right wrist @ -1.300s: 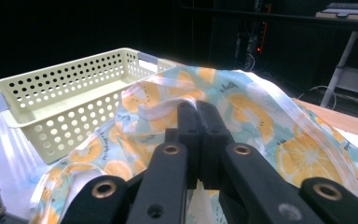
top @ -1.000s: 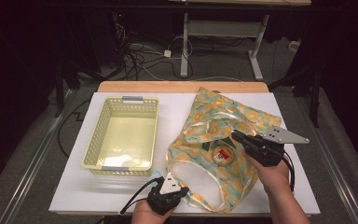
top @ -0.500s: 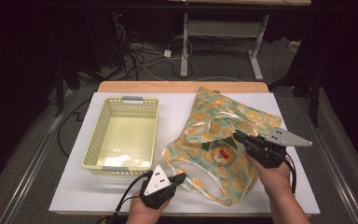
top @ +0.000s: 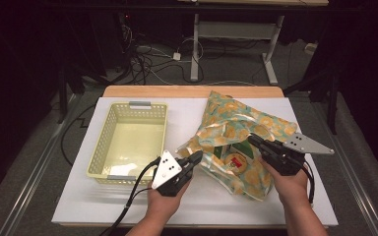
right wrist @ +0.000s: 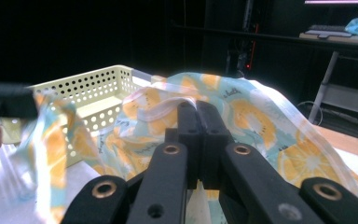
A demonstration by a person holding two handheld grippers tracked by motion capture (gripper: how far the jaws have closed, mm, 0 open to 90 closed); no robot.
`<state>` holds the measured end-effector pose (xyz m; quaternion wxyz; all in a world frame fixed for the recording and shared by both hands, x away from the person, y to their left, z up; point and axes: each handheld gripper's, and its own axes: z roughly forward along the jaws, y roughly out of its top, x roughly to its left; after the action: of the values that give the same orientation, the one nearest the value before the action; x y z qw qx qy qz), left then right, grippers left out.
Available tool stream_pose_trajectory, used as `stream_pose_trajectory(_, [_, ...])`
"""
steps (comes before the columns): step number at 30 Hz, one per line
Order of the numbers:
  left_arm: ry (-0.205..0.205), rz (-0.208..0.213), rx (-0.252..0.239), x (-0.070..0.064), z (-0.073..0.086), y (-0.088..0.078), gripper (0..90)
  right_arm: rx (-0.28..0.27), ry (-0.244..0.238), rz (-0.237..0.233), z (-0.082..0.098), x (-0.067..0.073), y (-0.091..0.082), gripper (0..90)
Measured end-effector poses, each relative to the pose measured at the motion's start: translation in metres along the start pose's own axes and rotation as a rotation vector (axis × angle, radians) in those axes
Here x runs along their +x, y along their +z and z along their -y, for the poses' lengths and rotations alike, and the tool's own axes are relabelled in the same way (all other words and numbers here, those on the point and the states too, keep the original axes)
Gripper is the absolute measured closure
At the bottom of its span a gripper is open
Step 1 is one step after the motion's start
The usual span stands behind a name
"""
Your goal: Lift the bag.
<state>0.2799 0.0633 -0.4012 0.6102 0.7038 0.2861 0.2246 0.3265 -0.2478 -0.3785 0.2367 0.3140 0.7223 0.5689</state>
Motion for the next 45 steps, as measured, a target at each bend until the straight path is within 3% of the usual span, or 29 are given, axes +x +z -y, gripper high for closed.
stream_pose_trajectory(3, [0.019,-0.004,-0.049,0.001,-0.019,0.009,88.3,-0.018,-0.007,0.001,-0.004,0.0,-0.002,90.0])
stream_pose_trajectory(9, [0.07,-0.032,-0.146,0.01,-0.067,0.017,88.3,-0.101,0.034,0.008,-0.021,-0.006,-0.004,90.0])
stream_pose_trajectory(14, [0.105,-0.063,-0.196,0.021,-0.106,0.021,88.3,-0.146,0.022,0.048,-0.041,-0.013,-0.002,90.0])
stream_pose_trajectory(19, [0.115,-0.093,-0.26,0.035,-0.144,0.023,88.3,-0.191,0.014,0.097,-0.065,-0.023,-0.003,90.0])
stream_pose_trajectory(24, [0.157,-0.12,-0.278,0.044,-0.183,0.027,88.3,-0.227,0.028,0.159,-0.09,-0.036,-0.003,90.0])
stream_pose_trajectory(28, [0.182,-0.135,-0.276,0.049,-0.206,0.032,88.3,-0.251,0.04,0.207,-0.11,-0.049,-0.002,90.0])
stream_pose_trajectory(34, [0.189,-0.158,-0.295,0.053,-0.221,0.034,88.2,-0.296,0.053,0.287,-0.143,-0.066,-0.007,90.0])
stream_pose_trajectory(38, [0.178,-0.171,-0.303,0.059,-0.224,0.031,88.2,-0.324,0.041,0.317,-0.16,-0.072,-0.015,90.0])
stream_pose_trajectory(41, [0.204,-0.178,-0.245,0.062,-0.212,0.037,88.1,-0.306,0.044,0.32,-0.159,-0.078,-0.014,90.0])
stream_pose_trajectory(45, [0.165,-0.174,-0.164,0.072,-0.181,0.049,88.1,-0.253,0.061,0.335,-0.136,-0.083,-0.006,90.0])
